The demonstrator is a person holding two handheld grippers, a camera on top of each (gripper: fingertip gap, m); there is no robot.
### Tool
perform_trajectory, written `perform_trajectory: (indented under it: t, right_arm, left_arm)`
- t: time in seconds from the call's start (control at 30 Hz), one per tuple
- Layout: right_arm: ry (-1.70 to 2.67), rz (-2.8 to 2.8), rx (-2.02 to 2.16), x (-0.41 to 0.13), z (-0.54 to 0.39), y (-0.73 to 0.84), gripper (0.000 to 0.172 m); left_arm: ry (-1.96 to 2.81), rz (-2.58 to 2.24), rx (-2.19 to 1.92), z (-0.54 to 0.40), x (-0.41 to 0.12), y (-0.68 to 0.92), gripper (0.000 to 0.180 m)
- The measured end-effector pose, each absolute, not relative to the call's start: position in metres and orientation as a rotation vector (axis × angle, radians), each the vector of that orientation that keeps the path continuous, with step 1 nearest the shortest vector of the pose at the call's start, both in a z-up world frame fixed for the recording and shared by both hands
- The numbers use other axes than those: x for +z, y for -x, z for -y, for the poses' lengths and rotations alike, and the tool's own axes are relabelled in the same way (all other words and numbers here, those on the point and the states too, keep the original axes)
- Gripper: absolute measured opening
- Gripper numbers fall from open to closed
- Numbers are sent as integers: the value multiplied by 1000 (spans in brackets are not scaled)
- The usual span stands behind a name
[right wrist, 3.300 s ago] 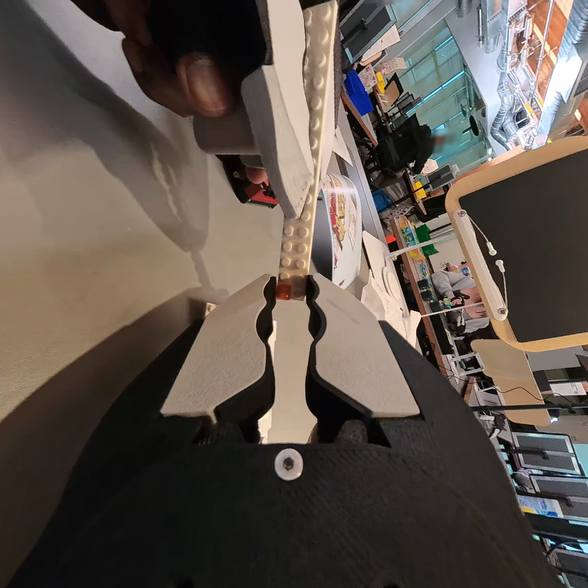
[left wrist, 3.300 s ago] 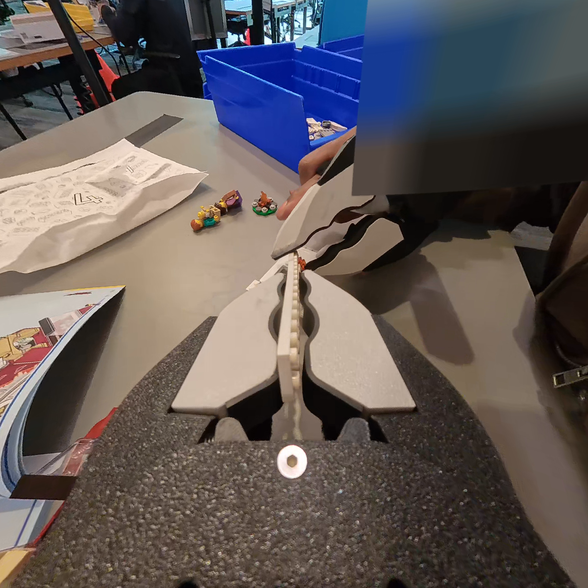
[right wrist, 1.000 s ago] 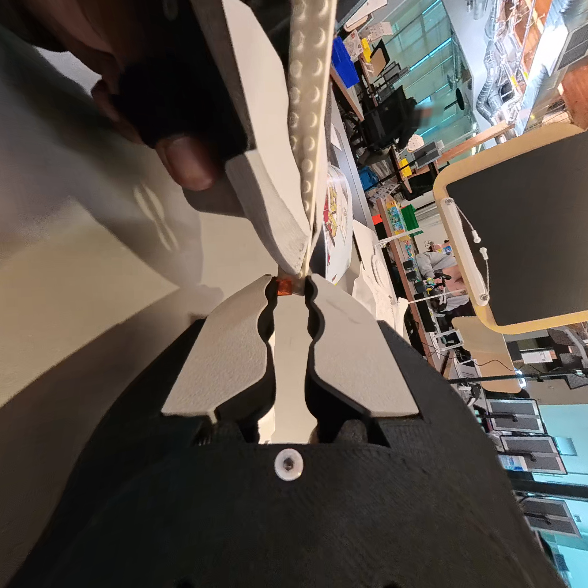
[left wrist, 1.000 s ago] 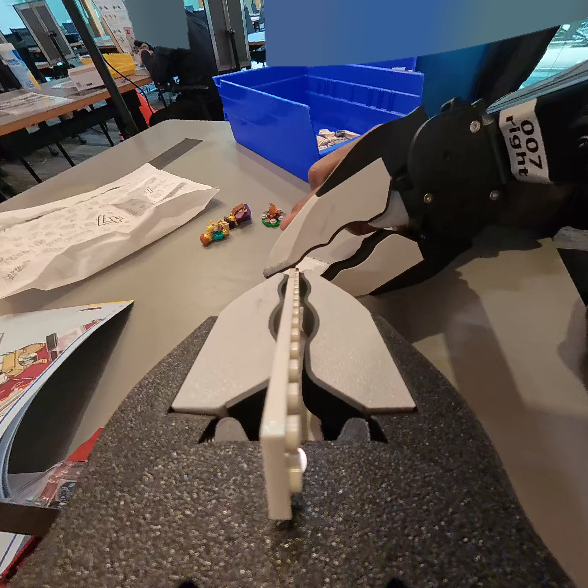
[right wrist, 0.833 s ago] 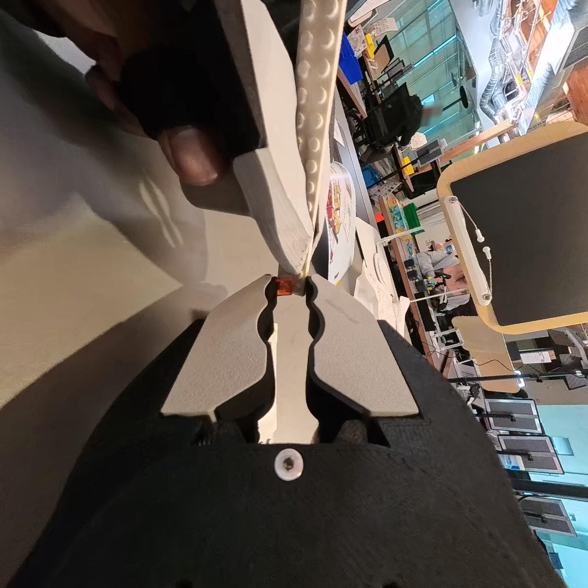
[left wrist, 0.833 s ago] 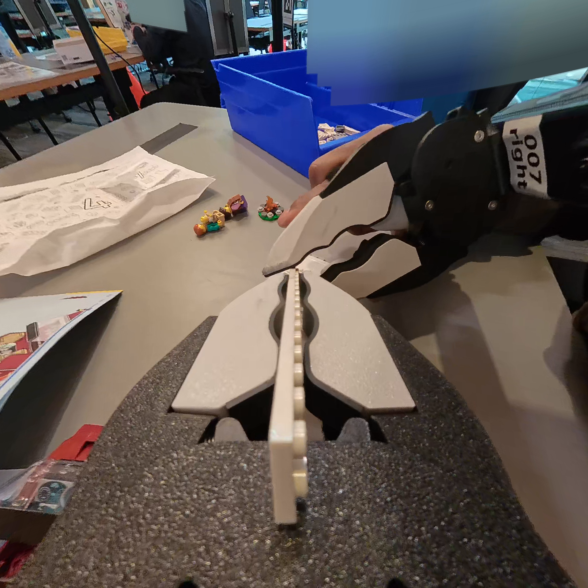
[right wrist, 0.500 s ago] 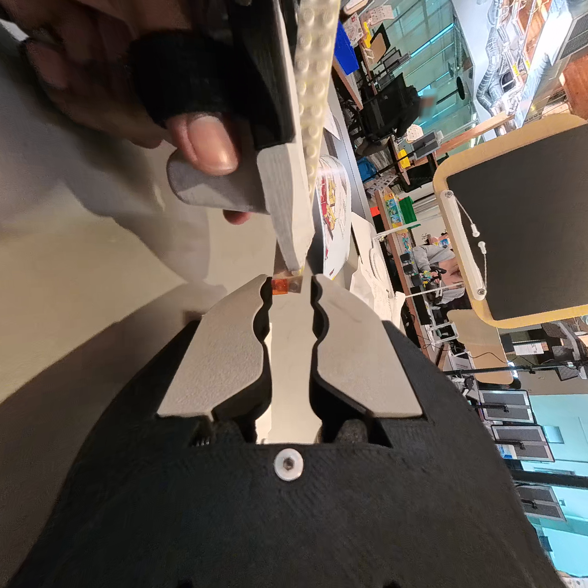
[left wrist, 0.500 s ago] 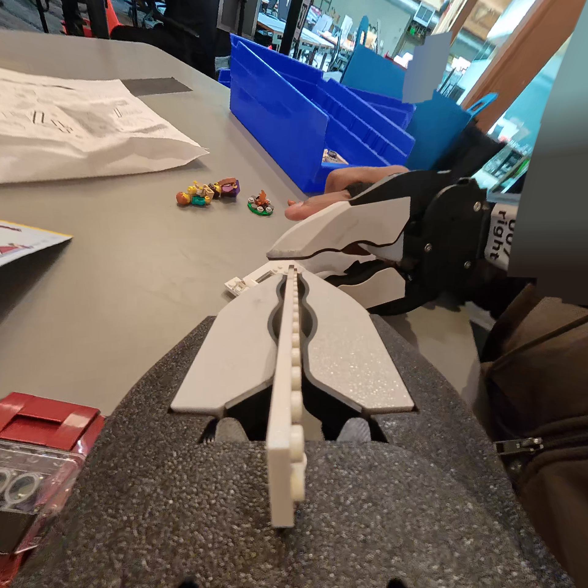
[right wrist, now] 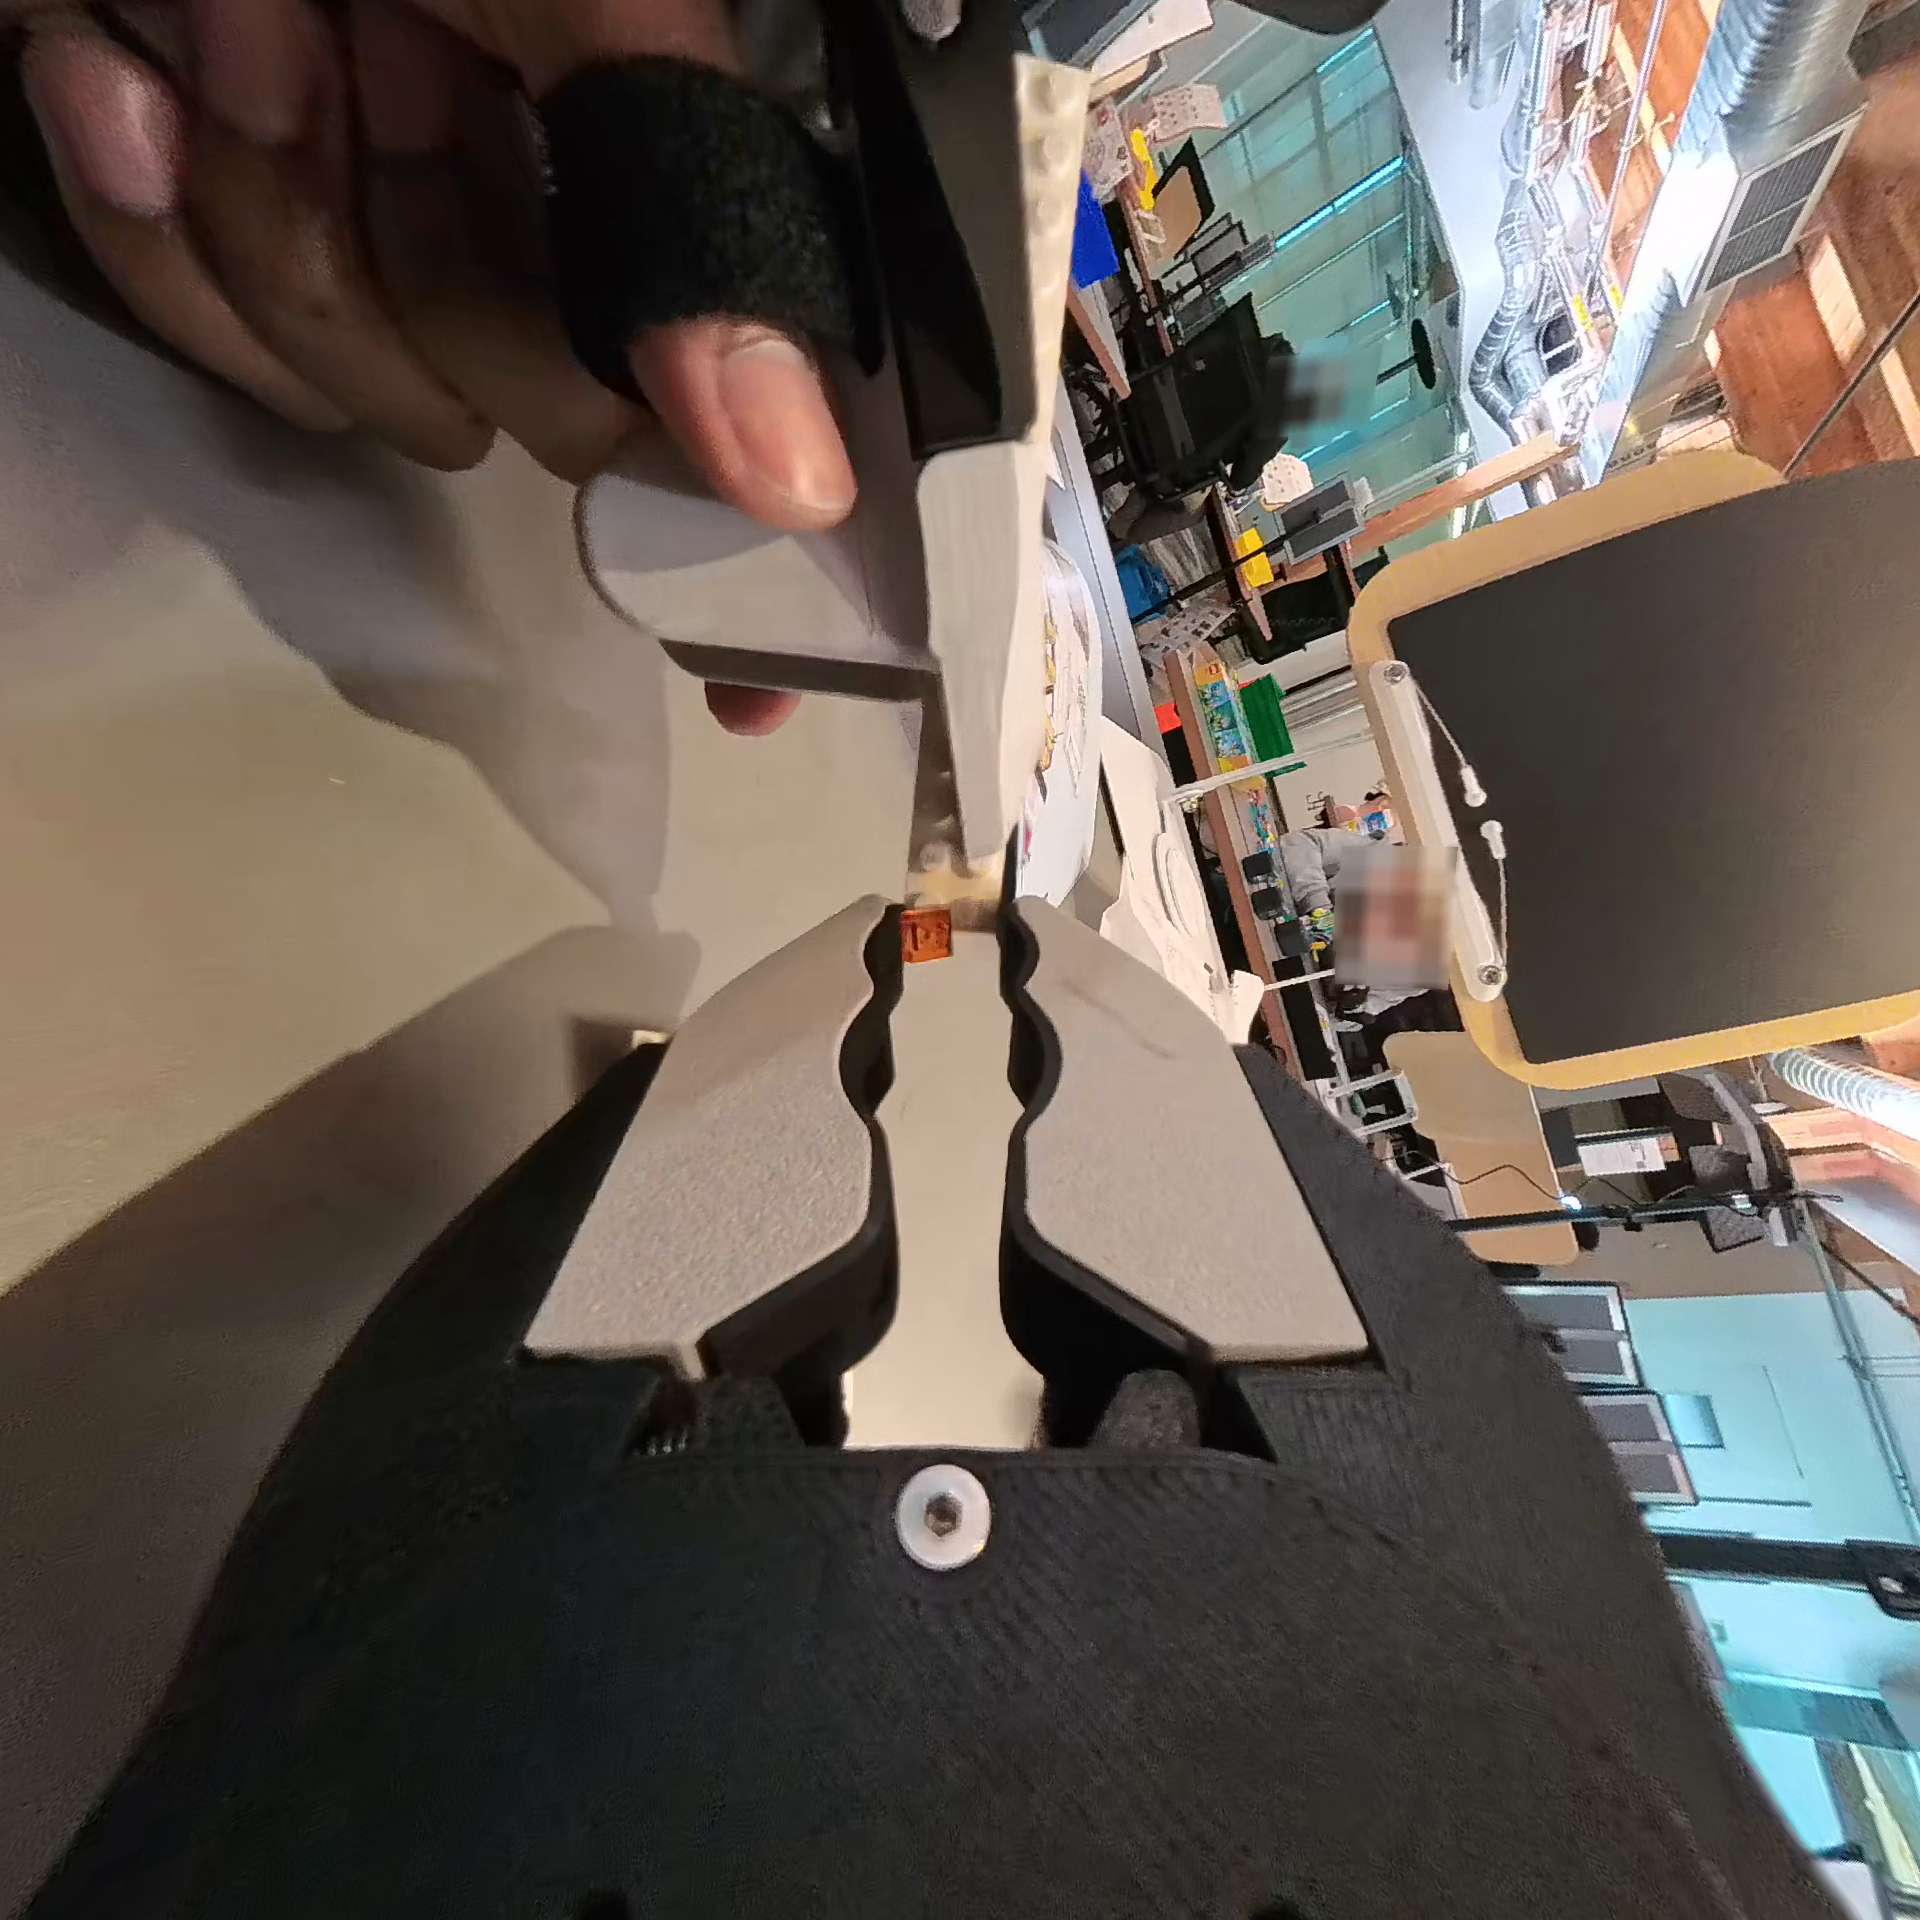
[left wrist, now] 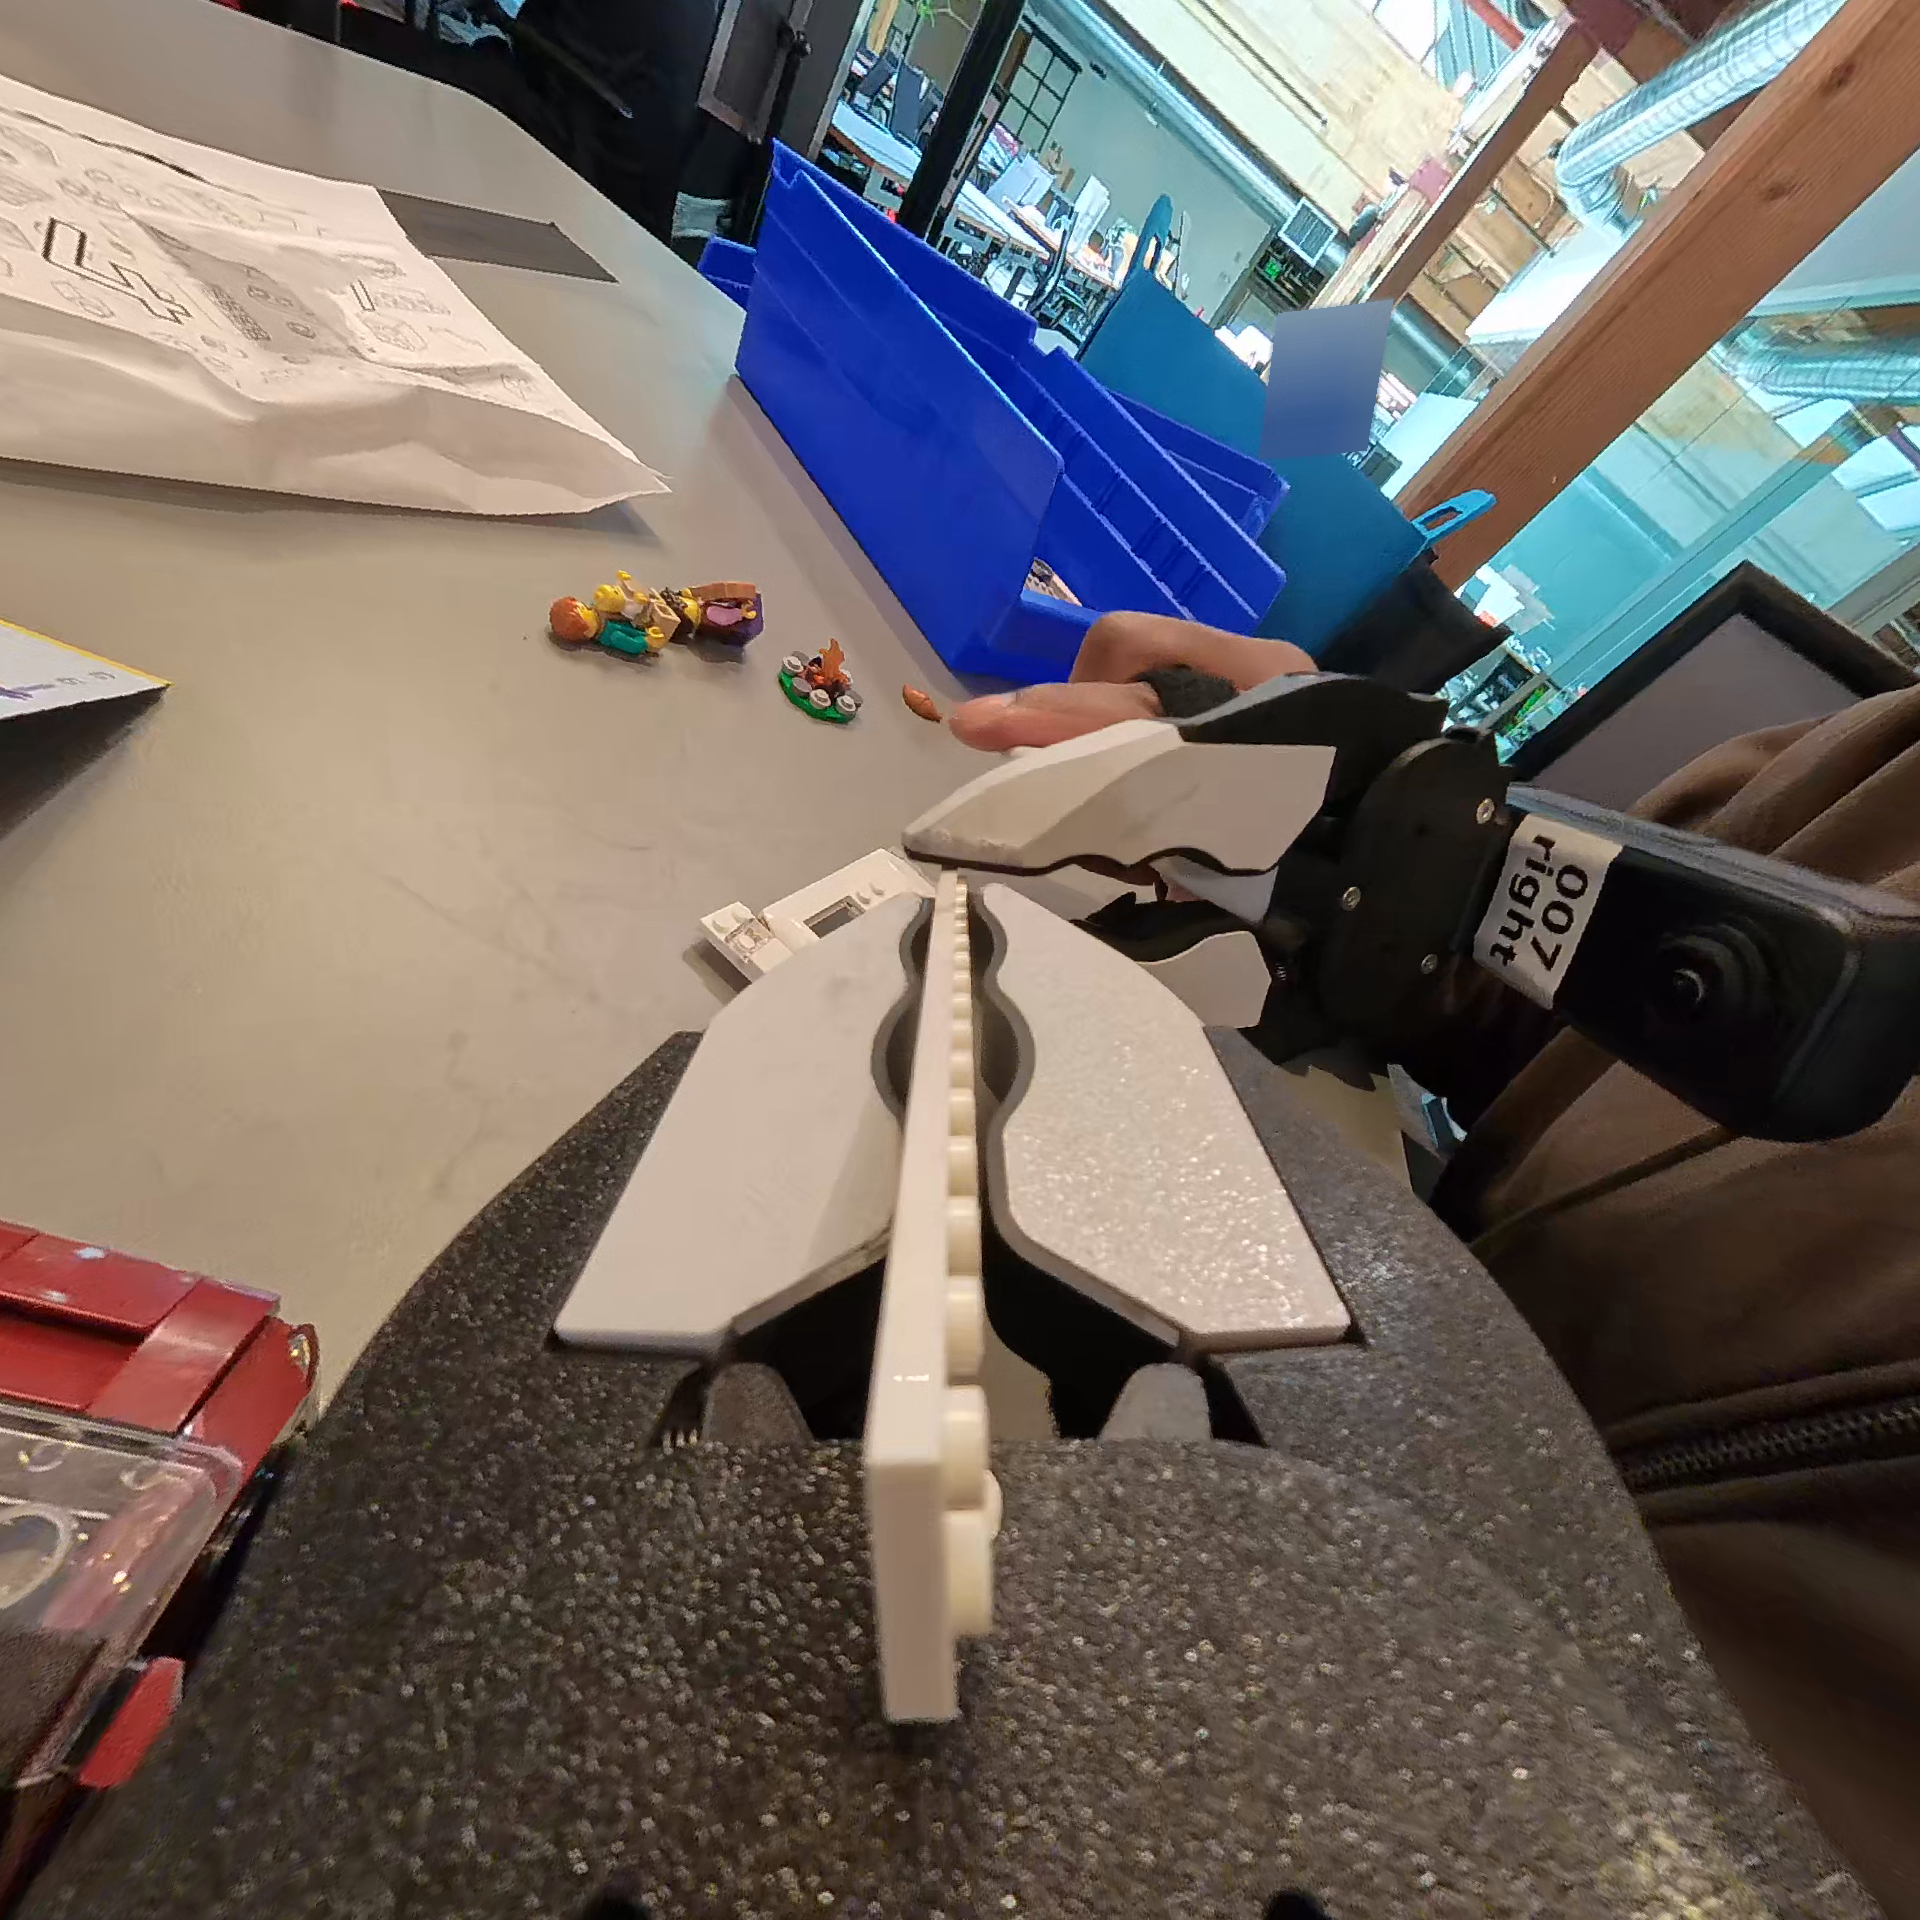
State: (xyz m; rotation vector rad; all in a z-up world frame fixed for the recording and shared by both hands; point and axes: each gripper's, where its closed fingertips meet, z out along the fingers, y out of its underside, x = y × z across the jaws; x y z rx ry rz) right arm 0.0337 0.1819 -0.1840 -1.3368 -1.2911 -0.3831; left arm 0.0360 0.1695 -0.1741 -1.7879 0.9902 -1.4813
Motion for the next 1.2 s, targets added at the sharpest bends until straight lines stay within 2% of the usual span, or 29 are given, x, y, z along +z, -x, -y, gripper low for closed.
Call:
perform_trajectory:
  t: [0.23, 0.27, 0.3, 0.57, 0.8, 0.9, 1.0, 1.2]
  right_arm:
    - [1314, 1296, -395, -183, -181, -34, 16]
    - [1314, 1292, -395, -182, -181, -34, 13]
    - [1306, 1278, -412, -180, -183, -37, 0]
    - [1381, 1223, -299, -178, -187, -52, 7]
    - [1332, 1254, -259, -175, -179, -32, 32]
    - [1334, 1253, -262, -175, -178, -26, 31]
    - [1342, 1250, -306, -176, -179, -27, 17]
    - [1426, 1106, -488, -164, -183, -78, 17]
  left_arm:
    - [1798, -997, -1478, -170, -172, -34, 6]
    - [1801, -1003, -1464, -171, -172, -33, 6]
    - [1809, -1002, -1430, -174, -173, -31, 6]
    - [1791, -973, -1382, -185, -167, -23, 6]
    - [1819, -952, -1486, -175, -172, -31, 6]
    - [1810, -987, -1546, -163, -174, -37, 6]
    - [1785, -990, -1553, -162, -170, -38, 7]
    - [1739, -972, -1550, -166, -159, -35, 36]
